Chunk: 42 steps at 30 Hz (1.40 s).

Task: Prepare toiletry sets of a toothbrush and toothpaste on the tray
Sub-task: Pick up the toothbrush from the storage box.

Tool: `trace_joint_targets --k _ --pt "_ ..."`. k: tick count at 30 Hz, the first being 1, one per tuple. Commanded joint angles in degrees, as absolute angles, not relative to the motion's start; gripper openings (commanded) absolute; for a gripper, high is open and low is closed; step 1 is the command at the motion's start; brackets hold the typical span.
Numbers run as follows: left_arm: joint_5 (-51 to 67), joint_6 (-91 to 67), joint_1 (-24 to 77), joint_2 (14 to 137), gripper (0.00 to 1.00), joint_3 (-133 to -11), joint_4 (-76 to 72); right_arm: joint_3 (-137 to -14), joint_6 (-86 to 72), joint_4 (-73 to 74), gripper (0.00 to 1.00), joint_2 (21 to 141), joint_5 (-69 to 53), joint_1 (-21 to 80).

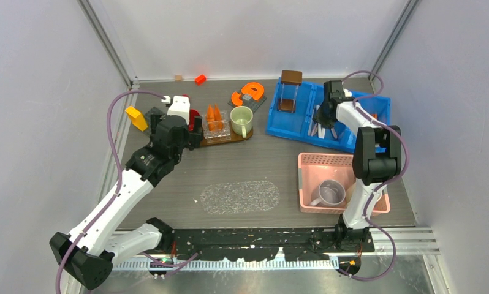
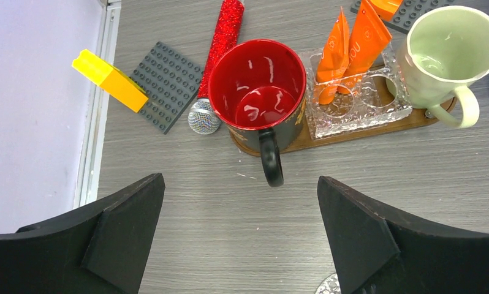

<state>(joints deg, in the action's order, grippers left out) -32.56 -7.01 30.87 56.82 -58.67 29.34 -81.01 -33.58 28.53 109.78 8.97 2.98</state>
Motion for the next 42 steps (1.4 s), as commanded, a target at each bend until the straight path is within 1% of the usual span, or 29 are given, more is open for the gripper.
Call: trace_joint_targets --k 1,10,16,24,32,35,39,42 --pt "-33.96 -6.34 30.76 55.68 1.00 -58.27 26.66 -83.45 -34.42 25.74 0.36 111.40 7.62 2.75" --pt "-33.89 -6.33 30.76 55.81 1.00 -58.09 26.52 -84.37 -34.04 24.59 0.33 115.59 6.74 2.56" --pt "-33.88 -6.24 30.76 55.79 1.00 -57.93 26.38 -84.59 -32.35 25.48 0.23 115.10 7.62 2.48" --pt "-33.41 -6.33 30.76 55.55 1.00 -57.91 26.37 -84.01 -28.30 28.15 0.12 106.93 9.39 2.48" --pt "-32.47 -6.42 30.76 54.82 1.00 -57.76 26.07 -83.10 -24.43 31.22 0.11 99.99 9.09 2.61" --pt "-31.17 -6.55 30.76 54.35 1.00 -57.73 25.79 -81.53 -23.02 30.78 0.08 97.59 8.02 2.91" --pt "-27.92 -7.49 30.76 53.72 1.00 -58.38 25.34 -78.66 -20.50 28.23 0.06 91.74 6.56 4.97" --pt "-23.98 -9.13 30.76 53.88 1.00 -60.55 26.25 -76.60 -17.82 25.42 0.05 85.87 6.10 8.44"
